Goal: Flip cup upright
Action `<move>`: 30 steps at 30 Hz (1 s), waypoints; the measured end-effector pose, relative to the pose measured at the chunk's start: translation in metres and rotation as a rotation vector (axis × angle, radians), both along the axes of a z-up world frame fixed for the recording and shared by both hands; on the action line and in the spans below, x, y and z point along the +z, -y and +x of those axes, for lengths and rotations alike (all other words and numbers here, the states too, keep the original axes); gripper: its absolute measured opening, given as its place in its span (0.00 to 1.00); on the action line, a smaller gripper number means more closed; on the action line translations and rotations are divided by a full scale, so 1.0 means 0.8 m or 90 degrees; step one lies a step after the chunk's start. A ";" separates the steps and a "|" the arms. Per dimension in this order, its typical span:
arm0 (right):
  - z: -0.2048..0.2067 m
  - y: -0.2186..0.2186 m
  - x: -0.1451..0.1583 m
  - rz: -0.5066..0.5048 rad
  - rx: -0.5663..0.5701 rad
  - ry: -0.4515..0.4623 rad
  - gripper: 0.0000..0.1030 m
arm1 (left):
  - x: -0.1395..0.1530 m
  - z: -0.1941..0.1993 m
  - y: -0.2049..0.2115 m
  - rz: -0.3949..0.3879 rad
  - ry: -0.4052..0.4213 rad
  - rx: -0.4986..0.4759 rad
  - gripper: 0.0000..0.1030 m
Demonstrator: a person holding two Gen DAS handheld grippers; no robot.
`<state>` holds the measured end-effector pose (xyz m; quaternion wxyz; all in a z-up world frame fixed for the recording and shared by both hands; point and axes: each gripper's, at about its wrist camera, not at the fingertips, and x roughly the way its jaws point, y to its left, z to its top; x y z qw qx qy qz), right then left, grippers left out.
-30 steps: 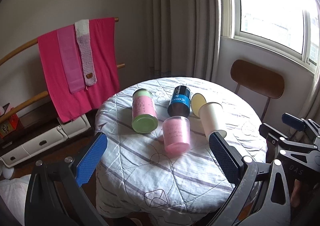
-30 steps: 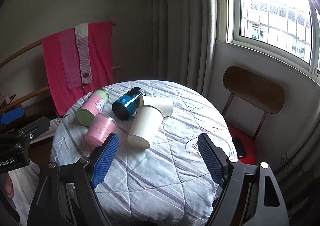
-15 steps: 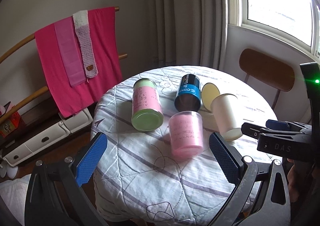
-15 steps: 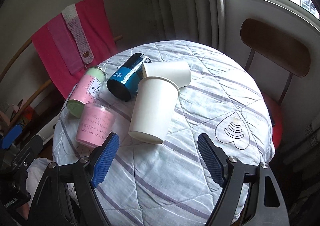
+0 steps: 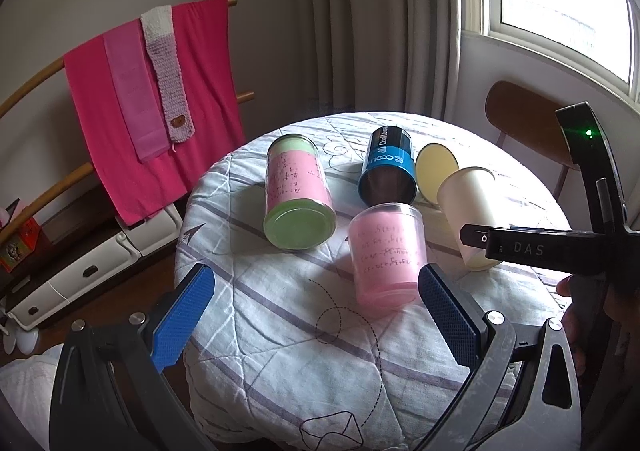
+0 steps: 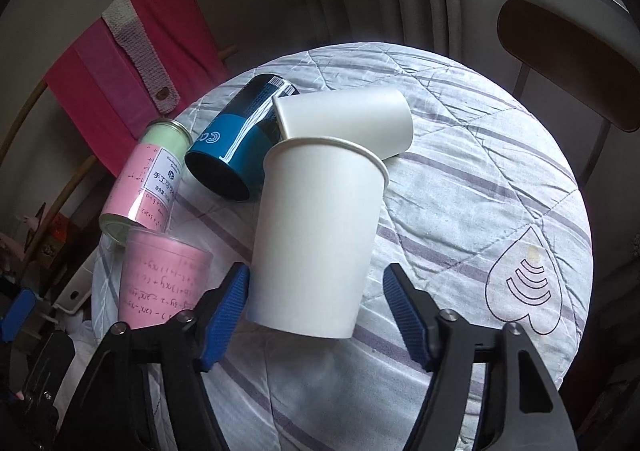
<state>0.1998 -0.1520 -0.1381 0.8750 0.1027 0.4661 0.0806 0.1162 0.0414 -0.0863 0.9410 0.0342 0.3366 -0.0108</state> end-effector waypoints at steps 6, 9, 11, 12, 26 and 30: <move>-0.011 0.003 0.007 -0.017 0.003 -0.004 0.58 | 0.005 -0.008 0.009 0.000 0.006 -0.011 1.00; -0.027 0.007 0.012 -0.025 0.008 -0.006 0.58 | 0.004 -0.010 0.015 0.007 -0.001 -0.015 1.00; -0.041 0.012 0.015 -0.021 0.009 -0.012 0.58 | 0.001 -0.010 0.020 0.013 -0.012 -0.016 1.00; -0.047 0.015 0.015 -0.020 0.008 -0.017 0.58 | -0.001 -0.010 0.022 0.014 -0.015 -0.017 1.00; -0.067 0.032 0.008 -0.028 0.016 -0.085 0.69 | -0.009 -0.014 0.048 0.017 -0.034 -0.034 1.00; -0.063 0.041 0.015 -0.008 0.035 -0.109 0.71 | -0.008 -0.015 0.046 0.017 -0.032 -0.034 1.00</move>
